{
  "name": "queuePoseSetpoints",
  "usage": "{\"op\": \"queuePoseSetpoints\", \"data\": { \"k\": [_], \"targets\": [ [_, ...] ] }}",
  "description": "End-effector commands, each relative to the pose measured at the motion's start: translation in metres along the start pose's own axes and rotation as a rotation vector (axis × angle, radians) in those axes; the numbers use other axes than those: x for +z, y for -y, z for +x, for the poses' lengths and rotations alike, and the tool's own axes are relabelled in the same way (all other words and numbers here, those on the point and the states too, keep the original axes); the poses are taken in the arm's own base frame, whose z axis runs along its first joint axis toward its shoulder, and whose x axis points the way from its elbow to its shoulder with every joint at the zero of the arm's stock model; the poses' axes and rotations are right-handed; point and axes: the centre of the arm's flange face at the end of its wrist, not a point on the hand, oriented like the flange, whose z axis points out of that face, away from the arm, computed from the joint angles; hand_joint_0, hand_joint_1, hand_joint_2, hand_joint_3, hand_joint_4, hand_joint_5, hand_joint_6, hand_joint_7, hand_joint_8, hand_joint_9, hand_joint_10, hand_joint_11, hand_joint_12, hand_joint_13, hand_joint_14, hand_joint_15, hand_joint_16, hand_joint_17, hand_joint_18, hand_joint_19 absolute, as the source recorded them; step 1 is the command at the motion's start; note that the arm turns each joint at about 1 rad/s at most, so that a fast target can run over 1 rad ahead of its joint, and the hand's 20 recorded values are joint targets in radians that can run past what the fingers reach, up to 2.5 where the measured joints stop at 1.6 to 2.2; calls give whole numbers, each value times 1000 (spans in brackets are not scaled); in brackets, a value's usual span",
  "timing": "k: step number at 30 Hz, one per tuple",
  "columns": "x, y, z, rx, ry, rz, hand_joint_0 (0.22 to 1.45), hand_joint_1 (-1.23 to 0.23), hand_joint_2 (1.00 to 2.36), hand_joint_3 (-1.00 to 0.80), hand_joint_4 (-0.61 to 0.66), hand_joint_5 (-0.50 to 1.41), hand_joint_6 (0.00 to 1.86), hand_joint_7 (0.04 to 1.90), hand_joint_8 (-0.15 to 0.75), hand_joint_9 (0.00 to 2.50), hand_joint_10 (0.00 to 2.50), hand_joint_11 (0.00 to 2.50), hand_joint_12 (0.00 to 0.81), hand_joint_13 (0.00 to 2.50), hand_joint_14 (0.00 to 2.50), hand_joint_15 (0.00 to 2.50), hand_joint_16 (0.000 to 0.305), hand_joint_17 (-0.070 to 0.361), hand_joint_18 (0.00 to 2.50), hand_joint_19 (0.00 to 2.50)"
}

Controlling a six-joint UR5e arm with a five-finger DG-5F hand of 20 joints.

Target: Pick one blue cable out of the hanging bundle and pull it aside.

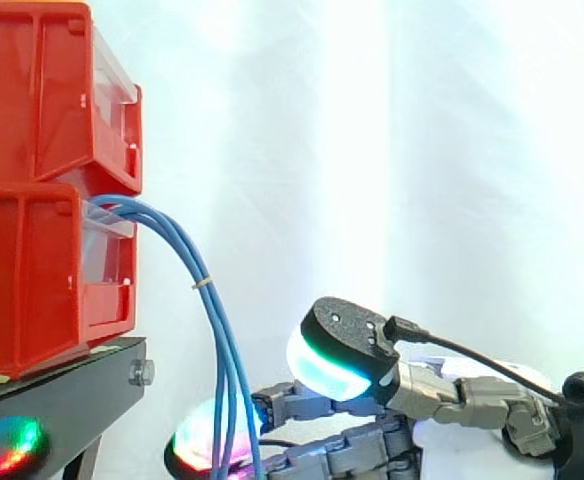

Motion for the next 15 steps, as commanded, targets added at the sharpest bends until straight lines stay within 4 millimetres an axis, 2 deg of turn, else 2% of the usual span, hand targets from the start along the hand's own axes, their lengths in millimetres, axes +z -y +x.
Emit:
{"op": "queuePoseSetpoints", "data": {
  "k": [1,7,12,15],
  "targets": [
    [2,1,10,21,-26,-31,529,-568,1004,-456,205,-182,503,819,238,620,4,137,303,390,2,52,33,75,108,12],
    [2,1,11,22,-43,-34,525,-594,1002,-468,227,-156,503,979,241,620,5,154,308,402,1,62,35,78,126,27],
    [5,-3,13,37,-41,-67,533,-634,1003,-457,187,-133,502,1151,238,623,5,166,308,412,3,70,35,78,146,32],
    [5,-4,13,38,-47,-72,540,-648,1003,-457,177,-124,502,1192,237,628,5,171,308,417,2,68,34,77,160,36]
  ]
}}
